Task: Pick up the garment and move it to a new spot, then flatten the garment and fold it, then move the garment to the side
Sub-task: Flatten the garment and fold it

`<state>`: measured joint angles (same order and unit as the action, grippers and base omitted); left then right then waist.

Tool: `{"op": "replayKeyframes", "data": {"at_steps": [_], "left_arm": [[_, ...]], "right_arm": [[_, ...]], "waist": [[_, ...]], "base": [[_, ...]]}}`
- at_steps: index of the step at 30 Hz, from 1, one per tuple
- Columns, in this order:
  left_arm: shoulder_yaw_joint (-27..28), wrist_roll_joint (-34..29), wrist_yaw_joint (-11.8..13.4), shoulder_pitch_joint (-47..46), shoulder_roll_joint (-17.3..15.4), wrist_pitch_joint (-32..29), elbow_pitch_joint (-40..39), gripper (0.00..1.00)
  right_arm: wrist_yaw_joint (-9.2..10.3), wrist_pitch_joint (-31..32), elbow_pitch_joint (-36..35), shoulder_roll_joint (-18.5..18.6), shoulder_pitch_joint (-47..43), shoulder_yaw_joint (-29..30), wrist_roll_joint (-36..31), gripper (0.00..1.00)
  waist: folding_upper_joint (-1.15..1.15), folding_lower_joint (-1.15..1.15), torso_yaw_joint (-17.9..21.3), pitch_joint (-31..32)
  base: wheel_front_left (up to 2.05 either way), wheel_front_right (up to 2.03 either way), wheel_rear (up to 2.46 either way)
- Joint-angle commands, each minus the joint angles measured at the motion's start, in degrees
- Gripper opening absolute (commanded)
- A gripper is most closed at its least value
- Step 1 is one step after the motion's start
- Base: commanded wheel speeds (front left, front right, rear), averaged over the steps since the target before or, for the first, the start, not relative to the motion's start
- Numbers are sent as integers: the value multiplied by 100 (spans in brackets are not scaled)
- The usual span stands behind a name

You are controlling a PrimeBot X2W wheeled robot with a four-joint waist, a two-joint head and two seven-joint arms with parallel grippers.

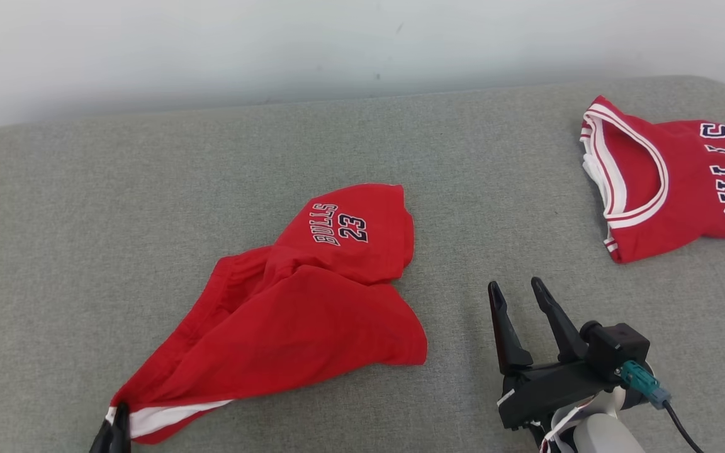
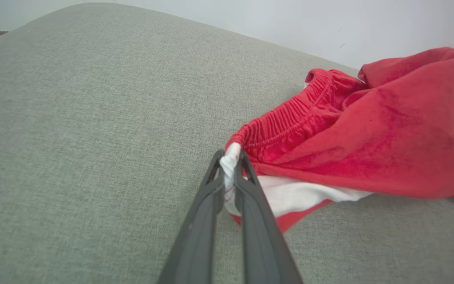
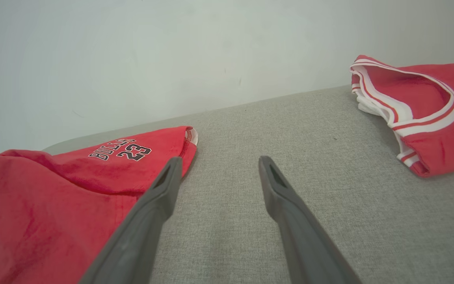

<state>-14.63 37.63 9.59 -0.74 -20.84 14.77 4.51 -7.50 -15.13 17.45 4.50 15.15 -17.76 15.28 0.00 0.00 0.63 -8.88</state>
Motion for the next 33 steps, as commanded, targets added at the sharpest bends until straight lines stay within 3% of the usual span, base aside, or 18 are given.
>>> {"op": "replayKeyframes", "data": {"at_steps": [1,2,3,16,33], "left_arm": [[105,-170,-42,-8,51,44,13,21],[195,-312,-67,-33,107,44,-4,85],[283,-433,-99,-42,177,44,-26,100],[1220,-1409,-583,170,935,34,-308,100],[2150,-2378,-904,248,1541,34,-571,100]], "right_arm": [[2,-13,-1,37,56,-10,18,100],[2,-13,3,45,55,-8,20,100],[2,-12,7,52,52,-12,24,100],[2,-12,96,100,-28,-114,66,100],[2,192,670,398,0,-1144,799,100]], "waist": [[0,0,-22,-11],[0,0,-35,-12],[0,0,-47,-11],[0,0,-126,175],[0,0,-293,490]], "base": [[0,0,0],[0,0,0],[0,0,0],[0,0,0],[0,0,0]]}}
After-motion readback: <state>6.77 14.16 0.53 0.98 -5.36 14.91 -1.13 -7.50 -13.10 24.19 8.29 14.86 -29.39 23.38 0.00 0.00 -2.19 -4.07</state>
